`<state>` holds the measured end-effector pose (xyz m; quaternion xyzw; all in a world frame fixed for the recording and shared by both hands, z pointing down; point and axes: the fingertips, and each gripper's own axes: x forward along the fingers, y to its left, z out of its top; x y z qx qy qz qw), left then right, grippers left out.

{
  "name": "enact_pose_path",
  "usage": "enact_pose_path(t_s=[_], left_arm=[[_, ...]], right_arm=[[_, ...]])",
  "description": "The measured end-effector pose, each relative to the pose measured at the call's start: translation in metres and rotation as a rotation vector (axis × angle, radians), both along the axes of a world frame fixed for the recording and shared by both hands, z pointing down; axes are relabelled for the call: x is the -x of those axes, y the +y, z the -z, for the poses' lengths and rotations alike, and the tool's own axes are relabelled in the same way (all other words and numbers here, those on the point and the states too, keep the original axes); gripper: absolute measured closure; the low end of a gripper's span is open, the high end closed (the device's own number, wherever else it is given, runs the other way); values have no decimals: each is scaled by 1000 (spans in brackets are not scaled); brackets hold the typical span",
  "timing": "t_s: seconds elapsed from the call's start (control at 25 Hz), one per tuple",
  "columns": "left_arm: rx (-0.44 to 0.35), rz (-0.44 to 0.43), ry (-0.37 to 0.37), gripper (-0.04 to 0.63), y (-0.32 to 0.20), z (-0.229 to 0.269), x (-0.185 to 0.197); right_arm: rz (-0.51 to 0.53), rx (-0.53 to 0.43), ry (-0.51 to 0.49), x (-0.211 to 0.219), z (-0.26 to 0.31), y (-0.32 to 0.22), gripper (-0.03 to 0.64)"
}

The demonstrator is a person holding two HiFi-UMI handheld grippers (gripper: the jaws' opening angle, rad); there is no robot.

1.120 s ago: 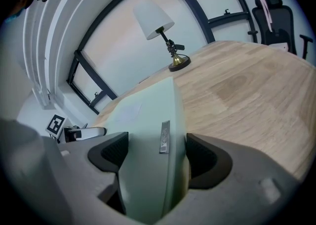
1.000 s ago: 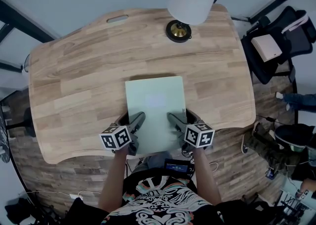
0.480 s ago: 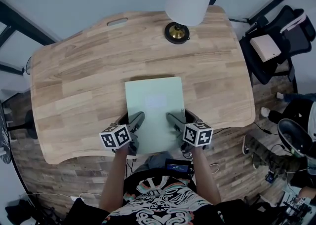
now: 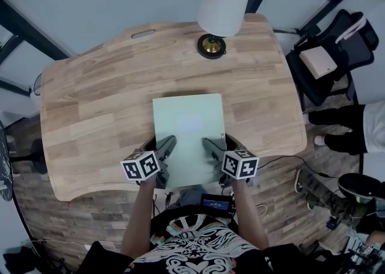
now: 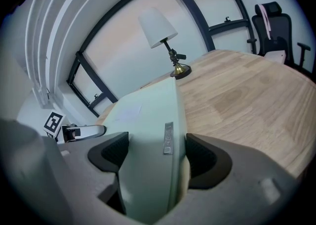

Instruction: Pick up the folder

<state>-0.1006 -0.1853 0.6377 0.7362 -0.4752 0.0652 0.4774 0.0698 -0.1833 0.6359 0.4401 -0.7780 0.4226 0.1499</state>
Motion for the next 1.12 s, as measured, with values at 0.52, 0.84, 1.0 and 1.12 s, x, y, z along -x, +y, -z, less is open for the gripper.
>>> enact_pose_path(t_s=[0.52,0.84,1.0,1.12], left_arm=[[-148,10,7,268,4,62,-9],[-191,1,1,268,23,87,-9],[-210,-9,1,268,36,100,-10],[-231,-3,3,268,42,113,-7]], right_arm=[[6,-110,-4,-9,58,9,267],[-24,-157,-4,-9,82,30,267],[-42,-178,-14,-10,95,44,267],[-38,-199,-20,-7,106,51,267]])
